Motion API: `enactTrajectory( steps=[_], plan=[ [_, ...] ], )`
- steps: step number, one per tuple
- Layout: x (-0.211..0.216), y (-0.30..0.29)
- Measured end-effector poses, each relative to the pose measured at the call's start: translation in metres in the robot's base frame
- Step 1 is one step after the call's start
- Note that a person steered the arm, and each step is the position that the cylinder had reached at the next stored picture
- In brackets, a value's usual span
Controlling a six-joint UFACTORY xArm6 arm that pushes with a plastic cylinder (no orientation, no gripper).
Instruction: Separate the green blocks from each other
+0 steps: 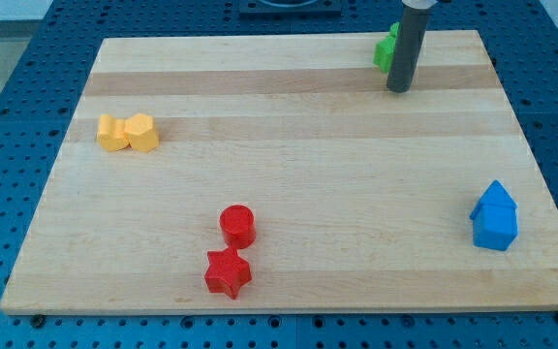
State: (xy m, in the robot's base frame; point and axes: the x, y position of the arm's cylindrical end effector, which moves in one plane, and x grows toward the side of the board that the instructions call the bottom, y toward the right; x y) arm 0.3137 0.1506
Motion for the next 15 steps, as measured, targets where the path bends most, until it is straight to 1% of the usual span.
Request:
enactTrajectory(
  steps=[1, 2, 3, 4, 5, 6, 7, 8, 9, 10, 11, 12, 13, 15],
  plan=[
    [0.0, -0.001],
    [-0.012, 0.01],
    [-0.045, 0.053],
    [-0.076, 0.072],
    [-0.106, 0.074],
    [-0.098, 0.051],
    [-0.074, 0.019],
    [-0.086, 0.043],
    [-0.121, 0.046],
    [-0.122, -0.001],
    [-0.101, -0.041],
    [-0.065, -0.024],
    [-0.065, -0.024],
    [-0.009, -0.017]
  ],
)
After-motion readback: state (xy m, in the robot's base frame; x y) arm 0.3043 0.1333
